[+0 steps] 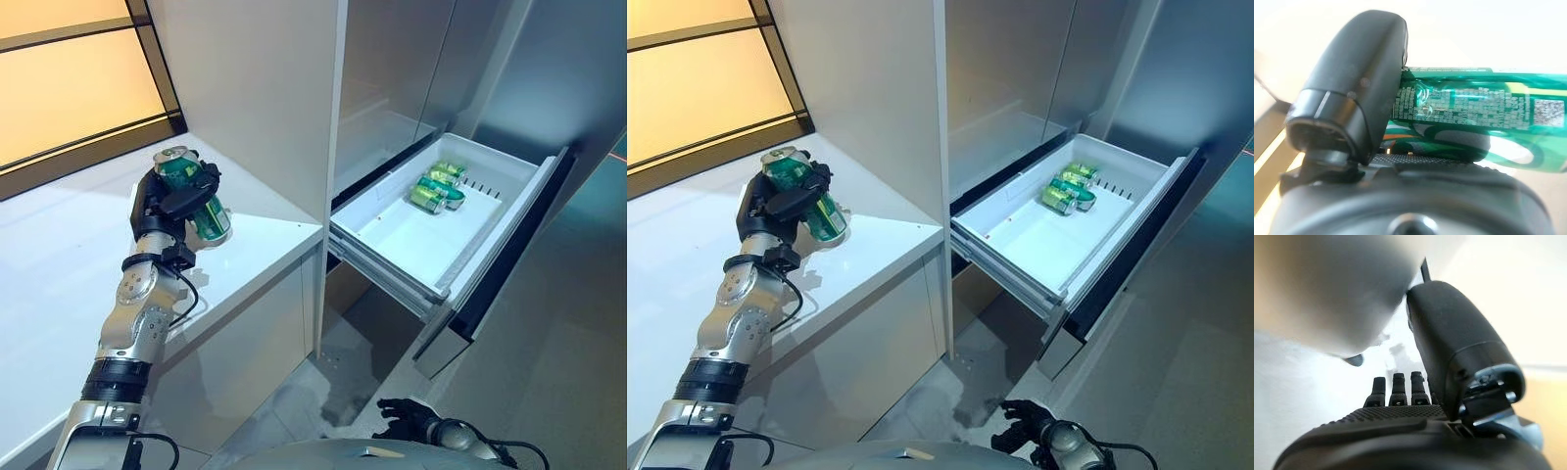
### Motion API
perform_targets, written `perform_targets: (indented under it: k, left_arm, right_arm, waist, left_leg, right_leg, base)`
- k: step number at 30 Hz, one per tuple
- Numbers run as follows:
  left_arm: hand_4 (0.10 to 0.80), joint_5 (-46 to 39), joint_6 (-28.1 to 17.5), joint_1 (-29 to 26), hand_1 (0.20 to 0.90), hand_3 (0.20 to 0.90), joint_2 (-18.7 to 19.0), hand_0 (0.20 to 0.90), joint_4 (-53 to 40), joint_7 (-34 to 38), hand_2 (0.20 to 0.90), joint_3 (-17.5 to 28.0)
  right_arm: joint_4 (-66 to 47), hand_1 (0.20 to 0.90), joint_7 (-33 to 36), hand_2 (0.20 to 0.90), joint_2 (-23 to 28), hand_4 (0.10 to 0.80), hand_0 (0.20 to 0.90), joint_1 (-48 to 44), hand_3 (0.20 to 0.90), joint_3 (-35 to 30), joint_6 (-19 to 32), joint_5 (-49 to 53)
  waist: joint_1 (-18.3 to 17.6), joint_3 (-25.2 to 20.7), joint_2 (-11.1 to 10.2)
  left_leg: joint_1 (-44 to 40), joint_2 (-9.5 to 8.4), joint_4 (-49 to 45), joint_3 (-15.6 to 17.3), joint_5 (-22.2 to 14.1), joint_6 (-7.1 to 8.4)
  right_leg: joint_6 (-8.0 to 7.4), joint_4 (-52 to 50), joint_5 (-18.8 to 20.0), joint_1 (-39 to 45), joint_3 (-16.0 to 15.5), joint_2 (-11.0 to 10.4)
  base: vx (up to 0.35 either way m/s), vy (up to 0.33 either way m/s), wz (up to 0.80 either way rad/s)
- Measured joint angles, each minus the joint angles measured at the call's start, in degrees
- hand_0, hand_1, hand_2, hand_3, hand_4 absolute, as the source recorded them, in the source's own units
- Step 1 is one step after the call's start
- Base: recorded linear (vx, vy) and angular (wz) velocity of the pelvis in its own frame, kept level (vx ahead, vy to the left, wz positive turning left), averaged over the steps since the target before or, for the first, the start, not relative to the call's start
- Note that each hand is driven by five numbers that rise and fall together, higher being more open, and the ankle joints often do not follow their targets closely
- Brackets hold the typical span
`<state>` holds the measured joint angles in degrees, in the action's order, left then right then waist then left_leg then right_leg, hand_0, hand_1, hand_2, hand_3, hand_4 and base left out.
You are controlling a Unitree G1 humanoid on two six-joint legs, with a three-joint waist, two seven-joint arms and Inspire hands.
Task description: Put drinks into fridge and close the fridge
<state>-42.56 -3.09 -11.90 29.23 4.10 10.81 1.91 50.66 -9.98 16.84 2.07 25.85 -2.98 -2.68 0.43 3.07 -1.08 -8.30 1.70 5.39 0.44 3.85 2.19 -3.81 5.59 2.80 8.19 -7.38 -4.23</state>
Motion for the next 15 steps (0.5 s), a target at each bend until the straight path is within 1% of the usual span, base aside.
perform_targets:
  k: [3, 8, 11, 15]
  left_arm:
    - [0.1, 0.6, -1.2, 0.0, 0.3, 0.2, 0.0, 0.3, -2.9, -0.7, 0.3, -0.6]
    - [0.1, 2.2, -3.4, 0.0, 0.3, 0.2, 1.0, 0.3, -7.3, -3.0, 0.3, -2.9]
    - [0.1, 2.2, -4.8, 0.0, 0.3, 0.2, 1.7, 0.3, -8.0, -4.0, 0.3, -4.1]
    - [0.1, 2.4, -5.0, 0.0, 0.3, 0.2, 2.1, 0.3, -9.1, -5.0, 0.3, -5.0]
  right_arm:
    - [-6.5, 0.9, -0.9, 0.9, 0.5, 0.8, 0.9, 0.0, 0.9, 2.2, 0.0, -1.0]
    - [-15.1, 0.9, -2.5, 0.9, 1.2, 0.8, 0.9, -1.0, 0.9, 4.3, 0.0, -0.7]
    - [-20.3, 0.9, -4.1, 0.9, 2.3, 0.8, 0.9, -1.4, 0.9, 4.7, 0.2, -0.5]
    - [-24.6, 0.9, -7.5, 0.9, 3.5, 0.8, 0.9, -4.2, 0.9, 4.8, 0.2, 2.2]
  waist:
    - [0.3, 0.5, 0.1]
    - [1.1, 0.9, 0.4]
    - [1.5, 1.1, 0.6]
    - [1.6, 1.7, 0.5]
  left_leg:
    - [0.2, -0.01, 0.0, -0.5, 0.1, -0.02]
    - [0.6, -0.18, -0.1, -1.2, 0.2, -0.08]
    - [0.7, -0.25, -0.1, -1.3, 0.2, -0.1]
    - [0.9, -0.51, -0.1, -1.5, 0.4, -0.04]
  right_leg:
    - [0.0, 0.0, 0.0, 0.1, -0.5, 0.0]
    - [-0.01, 0.0, 0.0, 0.0, -1.1, -0.1]
    - [-0.02, 0.0, 0.0, 0.0, -1.2, -0.2]
    - [-0.02, 0.0, 0.0, -0.1, -1.4, -0.1]
  base:
    - [-0.031, 0.002, 0.07]
    - [-0.033, 0.007, 0.08]
    - [-0.011, 0.003, 0.02]
    - [-0.023, 0.004, 0.02]
